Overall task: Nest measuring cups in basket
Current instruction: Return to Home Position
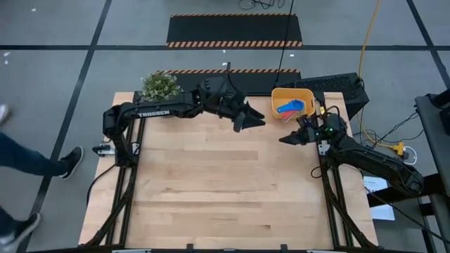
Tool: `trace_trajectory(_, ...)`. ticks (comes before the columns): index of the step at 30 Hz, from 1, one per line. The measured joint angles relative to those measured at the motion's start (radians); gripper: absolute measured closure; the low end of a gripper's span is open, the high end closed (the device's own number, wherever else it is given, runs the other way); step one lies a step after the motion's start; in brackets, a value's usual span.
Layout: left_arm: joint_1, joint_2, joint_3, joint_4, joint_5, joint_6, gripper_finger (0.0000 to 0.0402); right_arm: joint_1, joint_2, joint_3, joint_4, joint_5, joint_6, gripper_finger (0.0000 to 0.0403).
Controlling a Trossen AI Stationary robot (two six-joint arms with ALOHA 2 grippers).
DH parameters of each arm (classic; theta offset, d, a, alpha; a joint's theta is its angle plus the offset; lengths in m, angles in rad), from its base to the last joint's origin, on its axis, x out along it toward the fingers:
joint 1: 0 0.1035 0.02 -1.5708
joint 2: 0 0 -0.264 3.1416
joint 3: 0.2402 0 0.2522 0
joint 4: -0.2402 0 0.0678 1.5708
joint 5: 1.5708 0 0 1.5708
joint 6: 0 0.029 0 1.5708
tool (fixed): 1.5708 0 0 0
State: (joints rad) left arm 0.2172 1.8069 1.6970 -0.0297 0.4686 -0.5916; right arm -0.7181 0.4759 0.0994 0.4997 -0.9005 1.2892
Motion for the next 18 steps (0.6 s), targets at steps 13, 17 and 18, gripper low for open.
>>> trace_trajectory(13,-0.089,-0.002,0.000,0.137,-0.125,-0.160,0.0154,0.000,-0.004,0.000,0.392,-0.176,-0.045,0.0396)
trace_trajectory(17,-0.170,-0.002,0.000,0.144,-0.253,-0.117,0.0154,0.000,-0.026,0.000,0.408,-0.175,-0.016,0.0399)
trace_trajectory(18,-0.187,-0.002,0.000,0.138,-0.277,-0.111,0.0154,0.000,-0.036,0.000,0.408,-0.174,-0.016,0.0401)
